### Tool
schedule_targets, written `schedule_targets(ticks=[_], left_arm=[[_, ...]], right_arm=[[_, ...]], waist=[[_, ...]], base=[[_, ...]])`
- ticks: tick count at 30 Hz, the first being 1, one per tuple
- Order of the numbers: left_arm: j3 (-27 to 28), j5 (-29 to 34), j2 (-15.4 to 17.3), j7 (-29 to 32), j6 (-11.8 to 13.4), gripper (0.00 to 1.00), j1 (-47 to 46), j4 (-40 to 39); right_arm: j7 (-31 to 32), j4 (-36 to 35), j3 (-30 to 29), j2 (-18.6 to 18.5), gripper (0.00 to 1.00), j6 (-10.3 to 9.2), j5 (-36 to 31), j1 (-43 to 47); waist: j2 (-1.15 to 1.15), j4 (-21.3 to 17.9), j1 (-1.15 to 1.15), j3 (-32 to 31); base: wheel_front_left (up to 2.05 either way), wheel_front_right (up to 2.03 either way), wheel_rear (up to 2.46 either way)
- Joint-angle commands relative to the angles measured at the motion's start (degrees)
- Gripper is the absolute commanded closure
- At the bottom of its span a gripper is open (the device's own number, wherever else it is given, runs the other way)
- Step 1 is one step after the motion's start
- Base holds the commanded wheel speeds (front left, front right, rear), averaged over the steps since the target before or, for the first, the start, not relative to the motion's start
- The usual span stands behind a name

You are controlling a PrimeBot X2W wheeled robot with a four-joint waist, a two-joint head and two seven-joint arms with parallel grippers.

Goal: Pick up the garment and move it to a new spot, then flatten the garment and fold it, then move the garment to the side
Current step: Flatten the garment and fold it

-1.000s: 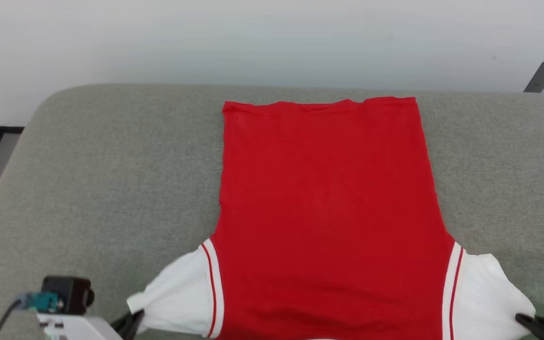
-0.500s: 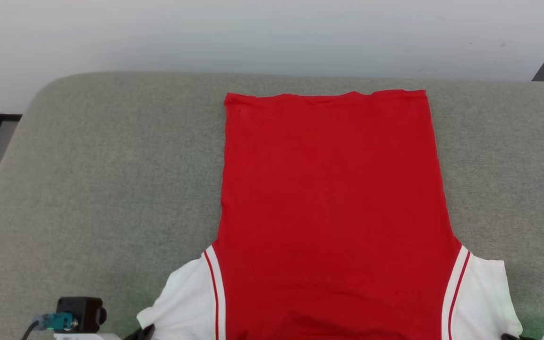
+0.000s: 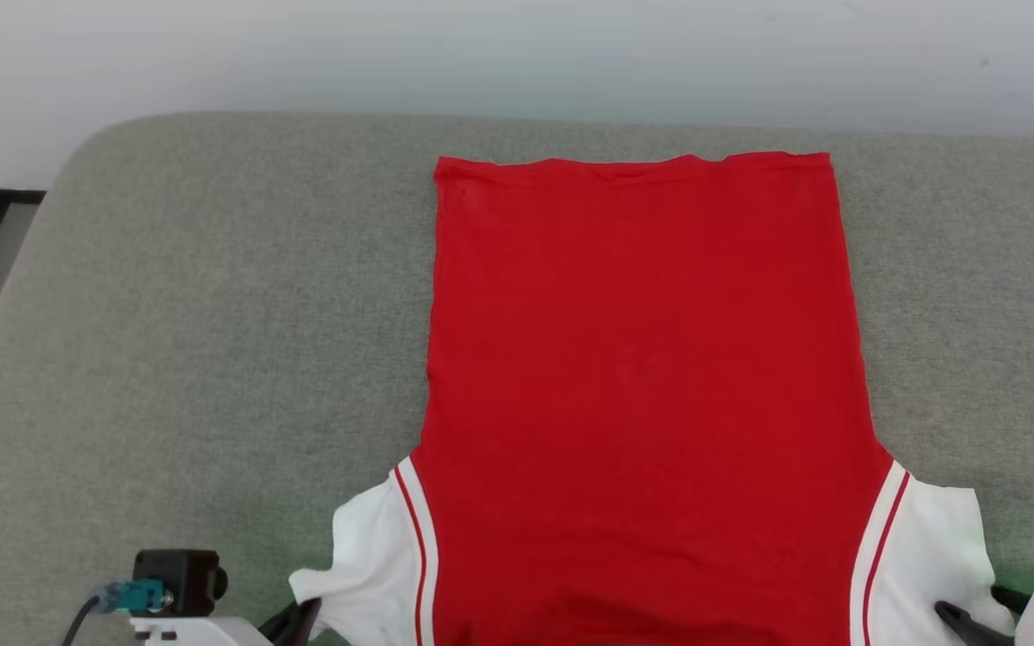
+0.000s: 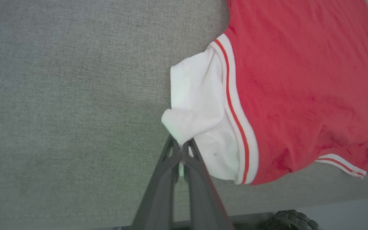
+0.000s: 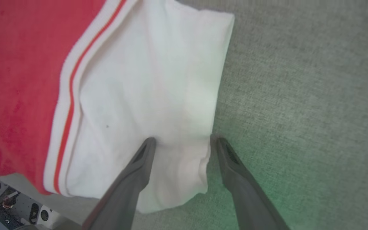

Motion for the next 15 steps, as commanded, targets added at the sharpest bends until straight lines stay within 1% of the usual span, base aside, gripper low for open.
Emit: schedule_targets(ticks=[1,4,6,8,12,15], left_arm=[[-0.1,0.7,-0.3,-0.4,-0.4,1.0,-0.7,0.1],[-0.5,0.8,-0.7,-0.5,-0.8,1.0,-1.1,0.2],[-0.8,1.1,-1.0,-0.6,-1.0,1.0,-1.5,0.1],[-1.1,1.2,-1.3,-0.8,-1.3,1.0,-1.9,0.1],[-1.8,1.7,-2.2,-0.9,-2.0,1.0,-3.3,0.1],[-2.8,2.3,-3.1,-0.5,-2.9,1.0,-4.9,0.4]], right_arm=[[1.1,0.7,-0.4,-0.5,0.0,-0.24,0.2,-0.2],[3.6,-2.9,-1.9,-2.0,0.0,-0.18,1.3,-1.1],[5.2,-6.1,-4.0,-2.6,0.0,-0.16,1.9,-1.9],[5.9,-9.5,-6.7,-3.0,0.0,-0.16,0.8,-3.6],[6.4,-12.8,-9.8,-1.3,0.0,-0.16,-2.8,-9.5],[5.4,-11.2,-10.2,0.3,0.0,-0.16,-5.5,-16.0]], waist=[[0.0,0.2,0.0,0.1],[0.0,0.3,0.0,0.2],[0.0,0.6,0.0,0.3],[0.0,1.0,0.0,0.4],[0.0,2.4,0.0,1.4],[0.0,4.1,0.0,2.5]], base=[[0.0,0.0,0.0],[0.0,0.0,0.0],[0.0,0.0,0.0],[0.0,0.0,0.0],[0.0,0.0,0.0],[0.0,0.0,0.0]])
